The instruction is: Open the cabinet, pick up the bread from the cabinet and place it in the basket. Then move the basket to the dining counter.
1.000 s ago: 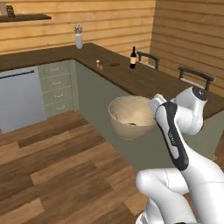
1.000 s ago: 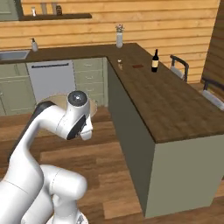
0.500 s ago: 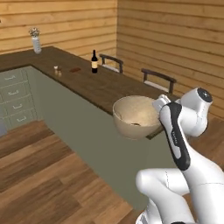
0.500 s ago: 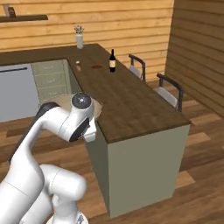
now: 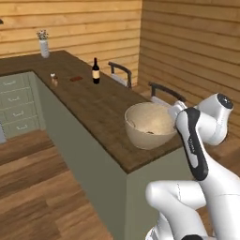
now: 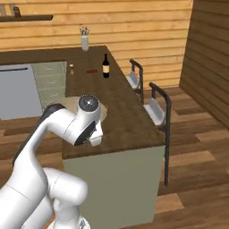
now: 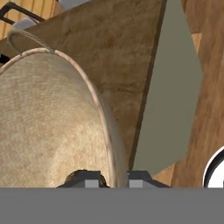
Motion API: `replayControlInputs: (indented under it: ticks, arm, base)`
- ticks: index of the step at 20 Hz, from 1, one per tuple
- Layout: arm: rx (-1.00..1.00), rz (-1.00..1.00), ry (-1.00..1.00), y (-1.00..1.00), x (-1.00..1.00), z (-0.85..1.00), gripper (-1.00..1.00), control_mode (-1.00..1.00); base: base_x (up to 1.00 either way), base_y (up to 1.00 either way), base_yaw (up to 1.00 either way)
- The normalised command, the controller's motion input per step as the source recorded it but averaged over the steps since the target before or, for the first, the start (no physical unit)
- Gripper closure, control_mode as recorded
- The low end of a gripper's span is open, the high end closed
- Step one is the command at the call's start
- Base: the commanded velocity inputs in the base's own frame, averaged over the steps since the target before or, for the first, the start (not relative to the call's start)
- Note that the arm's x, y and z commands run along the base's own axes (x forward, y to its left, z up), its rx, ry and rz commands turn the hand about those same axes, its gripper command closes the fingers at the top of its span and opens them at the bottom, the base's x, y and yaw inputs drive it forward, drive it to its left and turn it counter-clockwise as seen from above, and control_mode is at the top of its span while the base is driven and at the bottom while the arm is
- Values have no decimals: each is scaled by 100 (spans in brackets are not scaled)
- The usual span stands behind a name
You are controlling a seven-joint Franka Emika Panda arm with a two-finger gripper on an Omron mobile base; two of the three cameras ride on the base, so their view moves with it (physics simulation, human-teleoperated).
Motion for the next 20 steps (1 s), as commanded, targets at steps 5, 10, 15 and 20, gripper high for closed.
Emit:
replayControlInputs:
  ticks: [5,10,15,20]
  arm:
    - [0,0,0,0,0,0,100,100]
    - [0,0,0,0,0,0,100,100]
    - [0,0,0,0,0,0,100,100]
    - [0,11,0,-37,81,-38,100,-100]
  base:
    - [33,-87,60]
    - [45,-70,58]
    - [46,-45,18]
    - [0,0,0]
